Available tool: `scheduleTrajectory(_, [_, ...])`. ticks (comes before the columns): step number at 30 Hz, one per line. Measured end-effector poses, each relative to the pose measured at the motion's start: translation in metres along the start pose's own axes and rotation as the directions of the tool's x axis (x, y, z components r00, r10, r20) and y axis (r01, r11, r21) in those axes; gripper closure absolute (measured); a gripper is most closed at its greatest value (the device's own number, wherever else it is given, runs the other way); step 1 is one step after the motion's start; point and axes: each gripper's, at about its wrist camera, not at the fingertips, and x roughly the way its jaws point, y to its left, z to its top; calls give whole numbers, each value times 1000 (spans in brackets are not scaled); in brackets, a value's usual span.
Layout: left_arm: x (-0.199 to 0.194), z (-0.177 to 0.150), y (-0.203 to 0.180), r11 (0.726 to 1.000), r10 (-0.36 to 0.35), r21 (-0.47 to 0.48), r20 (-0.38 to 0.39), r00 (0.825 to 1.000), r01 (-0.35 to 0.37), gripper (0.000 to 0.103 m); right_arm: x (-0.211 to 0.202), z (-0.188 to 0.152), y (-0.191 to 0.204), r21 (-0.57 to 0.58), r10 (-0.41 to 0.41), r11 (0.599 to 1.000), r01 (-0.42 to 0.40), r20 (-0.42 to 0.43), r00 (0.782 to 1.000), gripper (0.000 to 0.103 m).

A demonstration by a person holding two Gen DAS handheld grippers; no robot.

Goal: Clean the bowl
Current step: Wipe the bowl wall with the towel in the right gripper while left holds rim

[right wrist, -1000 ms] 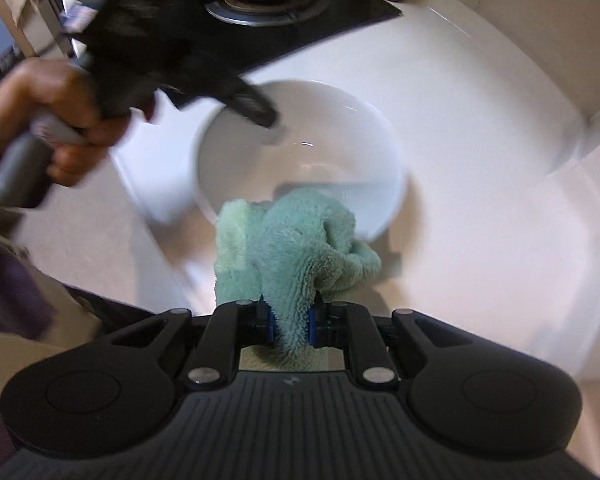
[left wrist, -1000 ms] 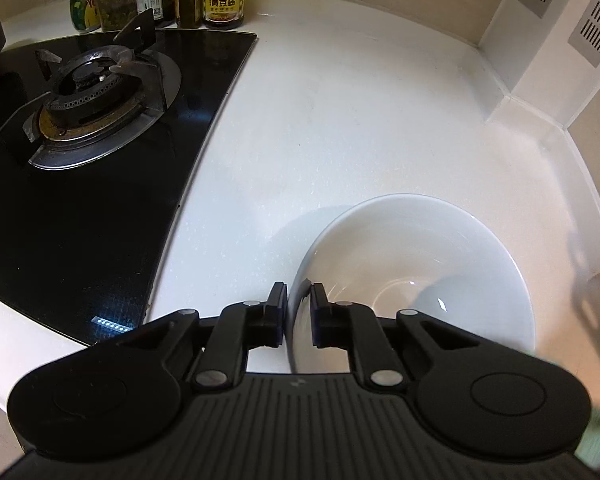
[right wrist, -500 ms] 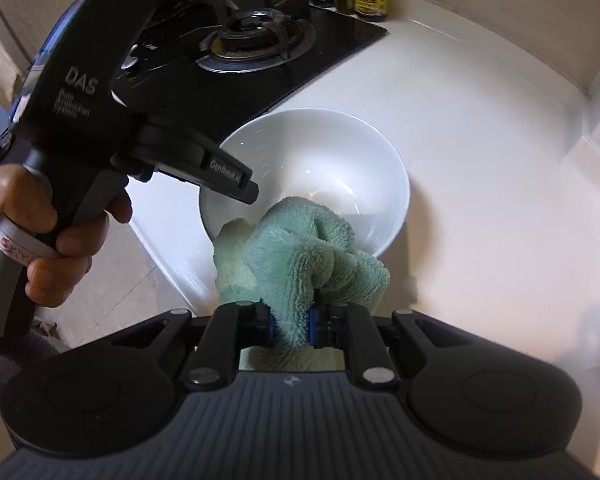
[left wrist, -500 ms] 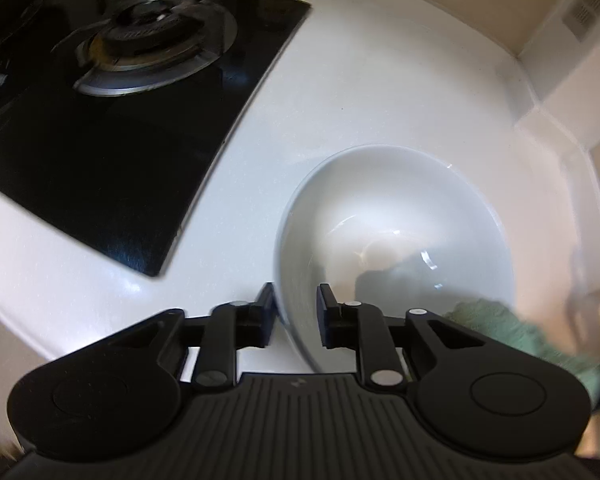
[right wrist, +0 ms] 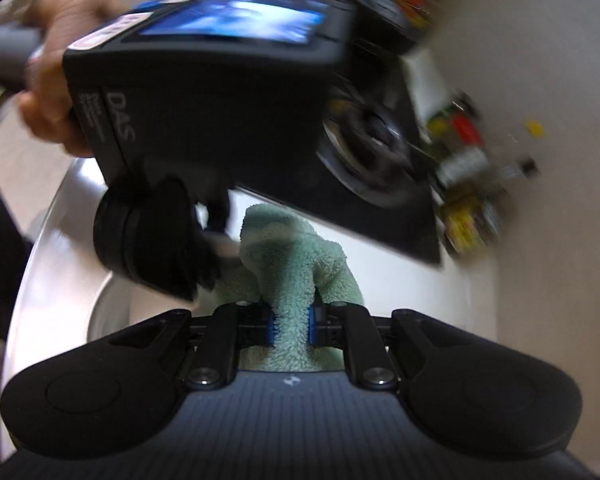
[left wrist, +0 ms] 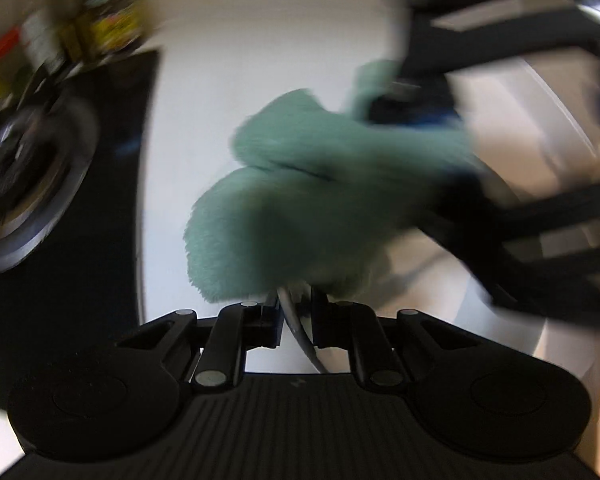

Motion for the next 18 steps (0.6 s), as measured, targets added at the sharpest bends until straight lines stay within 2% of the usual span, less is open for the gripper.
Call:
scheduleTrajectory(2, [1,0,-1,1000,5,10,16,1000,-5,89,14,-4,-7,3,-3,1000,3,-62,998,91])
scheduleTrajectory(5, [2,-1,-4,1000,16,7,29,999,-16,88,19,-10,-19,104,6,995,9,-145,989,91])
scheduleTrajectory(10, [2,0,-2,999,19,-36,38,999,-17,87,17,-28,-18,238,-7,967,87,-316,949,91])
scheduleTrajectory(12, [3,4,1,997,15,-79,40,999,-12,87,9,-38,-15,325,24,941,101,-359,933,91])
scheduleTrajectory(15, [3,6,2,992,-9,-123,30,1000,13,87,-9,-51,-9,426,82,900,94,-377,923,91])
scheduleTrajectory(18, [2,6,-2,991,-5,-133,31,999,10,85,-27,-59,-7,563,161,824,73,-355,921,91])
